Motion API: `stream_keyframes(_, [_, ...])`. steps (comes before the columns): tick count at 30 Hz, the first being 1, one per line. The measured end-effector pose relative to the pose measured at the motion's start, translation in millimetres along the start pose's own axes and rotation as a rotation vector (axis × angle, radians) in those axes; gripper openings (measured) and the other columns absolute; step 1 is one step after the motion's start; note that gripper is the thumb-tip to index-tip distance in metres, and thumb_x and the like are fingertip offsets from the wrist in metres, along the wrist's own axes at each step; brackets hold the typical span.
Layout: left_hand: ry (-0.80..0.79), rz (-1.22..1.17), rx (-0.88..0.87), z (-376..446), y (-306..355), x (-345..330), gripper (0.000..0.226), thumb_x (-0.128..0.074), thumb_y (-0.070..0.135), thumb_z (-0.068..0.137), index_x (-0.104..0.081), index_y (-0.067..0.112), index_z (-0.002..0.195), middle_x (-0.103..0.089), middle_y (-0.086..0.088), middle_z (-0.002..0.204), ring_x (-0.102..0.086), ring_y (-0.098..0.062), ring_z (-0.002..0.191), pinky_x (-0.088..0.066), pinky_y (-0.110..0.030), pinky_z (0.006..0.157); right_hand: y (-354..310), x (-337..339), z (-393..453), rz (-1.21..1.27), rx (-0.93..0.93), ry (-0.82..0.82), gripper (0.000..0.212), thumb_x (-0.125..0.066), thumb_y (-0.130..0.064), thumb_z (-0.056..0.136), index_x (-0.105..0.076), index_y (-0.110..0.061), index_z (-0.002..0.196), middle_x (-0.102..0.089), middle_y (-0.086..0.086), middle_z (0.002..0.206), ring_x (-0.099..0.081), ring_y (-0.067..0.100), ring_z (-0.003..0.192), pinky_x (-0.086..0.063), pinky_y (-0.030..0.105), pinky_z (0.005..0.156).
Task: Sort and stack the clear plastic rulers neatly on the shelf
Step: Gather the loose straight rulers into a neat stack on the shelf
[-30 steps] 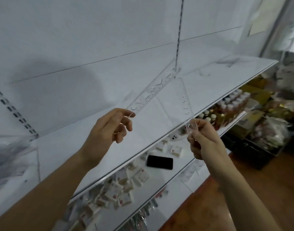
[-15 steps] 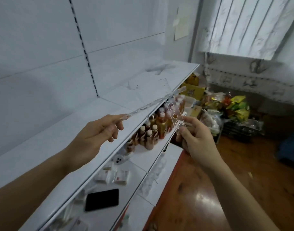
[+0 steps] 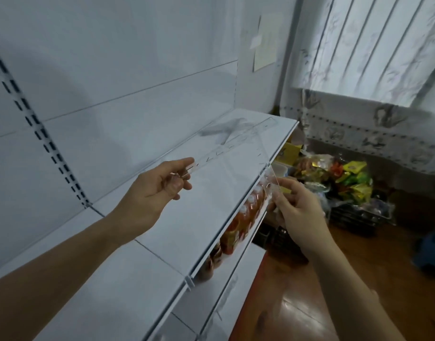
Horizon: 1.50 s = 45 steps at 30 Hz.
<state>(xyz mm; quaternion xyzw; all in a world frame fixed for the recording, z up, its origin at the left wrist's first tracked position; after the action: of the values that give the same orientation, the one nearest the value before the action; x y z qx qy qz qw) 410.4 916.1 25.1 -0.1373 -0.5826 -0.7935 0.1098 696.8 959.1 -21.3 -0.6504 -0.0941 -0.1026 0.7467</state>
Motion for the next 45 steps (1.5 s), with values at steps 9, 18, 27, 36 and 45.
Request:
stream_keyframes(9, [0.100, 0.046, 0.054, 66, -38, 1, 0.036, -0.051, 0.023, 0.094, -0.063, 0.024, 0.128, -0.069, -0.002, 0.103, -0.068, -0.018, 0.103, -0.055, -0.023, 0.079, 20, -1, 159, -0.141, 0.035, -0.040, 0.032, -0.053, -0.020, 0.104, -0.058, -0.021, 0.136, -0.071, -0.006, 0.068, -0.051, 0.006, 0.043, -0.041, 0.022, 0.041])
stream_keyframes(18, [0.337, 0.167, 0.179, 134, -72, -24, 0.033, -0.053, 0.026, 0.092, -0.064, 0.044, 0.117, -0.063, 0.003, 0.102, -0.069, -0.017, 0.103, -0.053, -0.024, 0.082, 40, -35, 309, -0.320, 0.069, -0.352, 0.036, -0.053, -0.028, 0.104, -0.056, -0.024, 0.140, -0.075, -0.009, 0.073, -0.065, 0.004, 0.064, -0.051, 0.019, 0.053])
stream_keyframes(27, [0.519, 0.466, 0.246, 199, -90, -71, 0.036, -0.056, 0.028, 0.100, -0.052, 0.036, 0.136, -0.061, 0.012, 0.107, -0.064, -0.012, 0.106, -0.049, -0.028, 0.089, 53, -25, 370, -0.481, 0.304, -0.355, 0.019, -0.056, -0.042, 0.100, -0.069, -0.028, 0.100, -0.062, -0.008, 0.063, -0.057, 0.006, 0.057, -0.039, 0.020, 0.052])
stream_keyframes(36, [0.473, 0.834, 0.342, 254, -111, -93, 0.022, -0.066, 0.019, 0.093, -0.064, 0.021, 0.115, -0.066, 0.004, 0.123, -0.060, -0.019, 0.117, -0.044, -0.030, 0.094, 61, -17, 366, -0.380, 0.356, -0.365, 0.013, -0.055, -0.023, 0.098, -0.063, -0.032, 0.101, -0.055, -0.002, 0.054, -0.056, 0.012, 0.061, -0.048, 0.034, 0.052])
stream_keyframes(45, [0.460, 0.865, 0.431, 202, -91, -83, 0.042, -0.053, 0.031, 0.101, -0.049, 0.022, 0.142, -0.038, 0.008, 0.158, -0.019, -0.005, 0.151, -0.017, -0.039, 0.124, 25, -40, 338, -0.497, 0.545, -0.491, 0.020, -0.058, -0.028, 0.098, -0.061, -0.029, 0.117, -0.058, -0.011, 0.066, -0.054, 0.007, 0.064, -0.039, 0.029, 0.063])
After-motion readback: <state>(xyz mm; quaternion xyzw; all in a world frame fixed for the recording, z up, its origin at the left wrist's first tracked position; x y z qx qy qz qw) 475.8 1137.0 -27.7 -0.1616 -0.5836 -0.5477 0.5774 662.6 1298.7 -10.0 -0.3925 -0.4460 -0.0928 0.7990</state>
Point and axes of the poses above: each hand's wrist, its own z-axis towards the middle knuckle, its own x-axis out of the back of the hand, y = z × x, the point moved 6 cm from there along z, towards the middle knuckle
